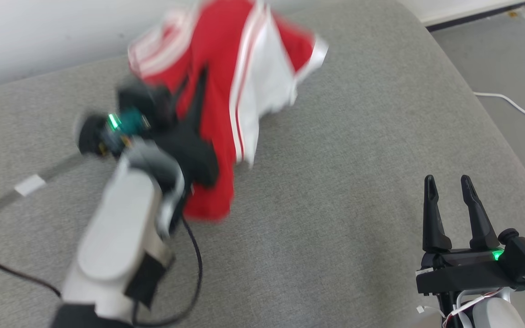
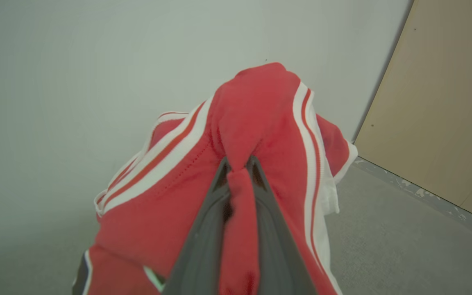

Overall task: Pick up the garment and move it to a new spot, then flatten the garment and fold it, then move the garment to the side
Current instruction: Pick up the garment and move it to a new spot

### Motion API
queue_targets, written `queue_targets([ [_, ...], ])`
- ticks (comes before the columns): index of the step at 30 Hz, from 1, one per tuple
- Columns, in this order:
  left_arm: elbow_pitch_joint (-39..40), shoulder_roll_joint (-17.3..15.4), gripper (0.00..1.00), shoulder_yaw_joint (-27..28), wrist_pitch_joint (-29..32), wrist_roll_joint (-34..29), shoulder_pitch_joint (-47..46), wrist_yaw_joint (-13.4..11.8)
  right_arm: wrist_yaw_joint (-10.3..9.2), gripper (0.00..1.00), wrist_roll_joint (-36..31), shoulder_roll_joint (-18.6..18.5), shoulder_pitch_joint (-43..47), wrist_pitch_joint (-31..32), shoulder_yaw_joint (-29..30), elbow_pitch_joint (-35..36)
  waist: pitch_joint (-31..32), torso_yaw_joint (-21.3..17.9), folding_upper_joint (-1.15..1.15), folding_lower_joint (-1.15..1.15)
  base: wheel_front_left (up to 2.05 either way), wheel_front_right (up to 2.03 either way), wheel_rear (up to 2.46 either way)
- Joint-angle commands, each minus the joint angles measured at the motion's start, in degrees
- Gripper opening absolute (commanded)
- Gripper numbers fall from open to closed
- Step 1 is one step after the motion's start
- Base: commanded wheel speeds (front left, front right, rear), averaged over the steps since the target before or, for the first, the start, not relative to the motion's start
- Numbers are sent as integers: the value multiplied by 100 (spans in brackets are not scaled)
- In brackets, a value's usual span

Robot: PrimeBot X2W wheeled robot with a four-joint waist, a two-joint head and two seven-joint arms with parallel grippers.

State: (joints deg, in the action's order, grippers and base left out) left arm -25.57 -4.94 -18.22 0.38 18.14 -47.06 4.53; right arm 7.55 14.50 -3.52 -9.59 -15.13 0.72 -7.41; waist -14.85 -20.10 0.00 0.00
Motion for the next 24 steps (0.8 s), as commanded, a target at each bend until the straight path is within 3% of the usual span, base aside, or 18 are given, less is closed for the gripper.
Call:
queue_targets([
  [1,-123,30,0,-79,-120,-13,257,-42,-12,100,4,24,-29,-4,-11,-3,-109,-114,0,0,0,0,0],
  [7,-859,126,0,-517,-349,-58,916,-22,-12,100,-28,31,-96,-4,-47,-9,-180,-19,0,0,0,0,0],
  [9,-981,159,60,-712,-509,-124,956,-2,-12,100,-42,29,-85,-5,-56,-1,-152,75,0,0,0,0,0],
  [10,-1008,171,100,-774,-607,-103,949,13,-12,100,-48,22,-69,-4,-64,-6,-130,132,0,0,0,0,0],
  [14,-905,193,100,-965,-1068,4,782,12,-12,100,-74,-36,-25,-4,-112,8,39,415,0,0,0,0,0],
  [19,-550,192,100,-875,-1466,103,911,-186,-12,100,-147,-135,98,-4,-123,93,343,860,0,0,0,0,0],
  [24,48,-144,100,-508,-1555,56,1450,-418,-12,100,-218,-256,239,-5,-180,168,639,1264,0,0,0,0,0],
])
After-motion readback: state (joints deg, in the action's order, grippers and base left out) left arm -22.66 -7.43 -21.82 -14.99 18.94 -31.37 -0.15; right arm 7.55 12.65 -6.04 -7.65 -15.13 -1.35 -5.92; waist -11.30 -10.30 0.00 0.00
